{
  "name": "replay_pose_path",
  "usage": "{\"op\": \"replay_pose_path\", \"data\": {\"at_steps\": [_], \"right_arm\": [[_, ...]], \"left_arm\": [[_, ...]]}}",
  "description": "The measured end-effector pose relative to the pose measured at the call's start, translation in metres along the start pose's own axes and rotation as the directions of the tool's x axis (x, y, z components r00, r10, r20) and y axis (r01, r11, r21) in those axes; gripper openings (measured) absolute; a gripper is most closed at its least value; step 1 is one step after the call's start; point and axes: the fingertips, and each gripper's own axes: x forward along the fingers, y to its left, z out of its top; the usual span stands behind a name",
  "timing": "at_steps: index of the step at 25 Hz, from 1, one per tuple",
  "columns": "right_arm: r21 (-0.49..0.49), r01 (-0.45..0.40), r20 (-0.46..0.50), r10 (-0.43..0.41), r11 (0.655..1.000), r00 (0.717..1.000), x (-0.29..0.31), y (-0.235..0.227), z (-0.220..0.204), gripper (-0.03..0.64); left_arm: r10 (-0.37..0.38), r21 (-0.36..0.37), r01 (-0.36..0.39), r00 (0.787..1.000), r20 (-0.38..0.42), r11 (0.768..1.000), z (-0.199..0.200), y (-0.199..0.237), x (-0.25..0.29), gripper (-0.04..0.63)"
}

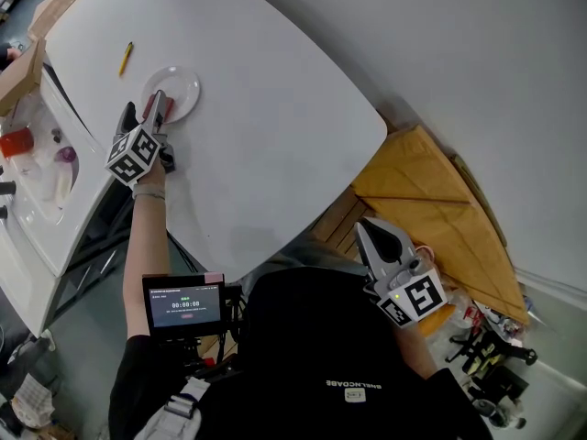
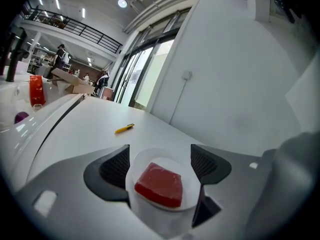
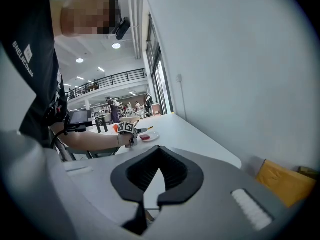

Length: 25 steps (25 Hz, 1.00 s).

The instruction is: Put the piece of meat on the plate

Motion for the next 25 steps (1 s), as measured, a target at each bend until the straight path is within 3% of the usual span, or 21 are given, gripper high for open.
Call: {"op": "replay_pose_path", "data": {"at_steps": [15, 25], "right_arm": [[0.003, -0.038, 0.027, 0.038, 0.999, 0.999, 0.001, 0.013, 0.007, 0.005], [0.04, -0.101, 0.048, 0.099, 0.994, 0.994, 0.012, 0.015, 0.012, 0.005]], "left_arm": [[0.001, 0.016, -0.001, 1.0, 0.017, 1.0, 0.012, 0.001, -0.026, 0.402], [-0.047, 0.039, 0.046, 0.998, 0.028, 0.998, 0.019, -0.026, -0.049, 0.294]]}}
